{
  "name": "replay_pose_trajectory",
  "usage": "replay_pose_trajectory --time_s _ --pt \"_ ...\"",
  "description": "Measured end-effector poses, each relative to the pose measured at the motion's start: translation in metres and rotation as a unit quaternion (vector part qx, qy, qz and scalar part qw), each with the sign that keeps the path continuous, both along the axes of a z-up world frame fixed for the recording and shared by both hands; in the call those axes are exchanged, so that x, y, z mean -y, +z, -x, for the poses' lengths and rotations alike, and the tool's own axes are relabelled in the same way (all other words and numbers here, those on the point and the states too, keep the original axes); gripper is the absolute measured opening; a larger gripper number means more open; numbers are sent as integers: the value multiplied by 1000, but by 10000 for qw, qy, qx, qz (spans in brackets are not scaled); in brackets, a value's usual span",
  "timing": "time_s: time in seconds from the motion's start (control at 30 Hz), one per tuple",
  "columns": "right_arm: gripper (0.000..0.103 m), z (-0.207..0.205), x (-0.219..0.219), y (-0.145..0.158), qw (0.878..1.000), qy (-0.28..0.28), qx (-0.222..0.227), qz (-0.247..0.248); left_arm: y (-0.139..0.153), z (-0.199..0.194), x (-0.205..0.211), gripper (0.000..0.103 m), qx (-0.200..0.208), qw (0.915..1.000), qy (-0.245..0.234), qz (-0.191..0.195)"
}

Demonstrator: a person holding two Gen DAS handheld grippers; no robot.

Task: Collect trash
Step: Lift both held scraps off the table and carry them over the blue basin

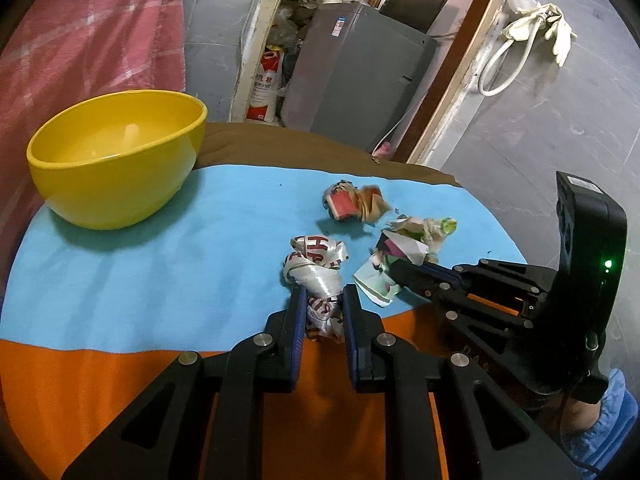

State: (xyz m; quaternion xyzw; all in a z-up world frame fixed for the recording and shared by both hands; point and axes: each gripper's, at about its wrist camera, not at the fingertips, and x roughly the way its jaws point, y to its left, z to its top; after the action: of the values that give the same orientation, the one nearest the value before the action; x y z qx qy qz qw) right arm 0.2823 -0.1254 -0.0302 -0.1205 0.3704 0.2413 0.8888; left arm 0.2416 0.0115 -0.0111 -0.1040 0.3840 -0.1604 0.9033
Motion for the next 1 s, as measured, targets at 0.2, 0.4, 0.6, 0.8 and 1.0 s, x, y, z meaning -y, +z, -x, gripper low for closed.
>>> replay_pose_trajectory --time_s 0.2,0.4,0.6,0.8,1.0 --pt "67 20 17 7 9987 -102 301 -410 8 9 6 15 171 9998 24 -80" --pt "67 59 43 20 9879 -368 1186 -933 16 24 17 15 677 9977 -40 11" --pt "67 92 66 42 9700 -768 2073 -1016 32 38 39 15 1270 9918 -72 120" --pt "67 114 99 62 9501 -1440 2617 -896 58 46 74 15 1839 9824 -273 199" --pt "67 132 142 79 9247 -2266 2931 -874 77 47 119 15 2222 9724 -662 257"
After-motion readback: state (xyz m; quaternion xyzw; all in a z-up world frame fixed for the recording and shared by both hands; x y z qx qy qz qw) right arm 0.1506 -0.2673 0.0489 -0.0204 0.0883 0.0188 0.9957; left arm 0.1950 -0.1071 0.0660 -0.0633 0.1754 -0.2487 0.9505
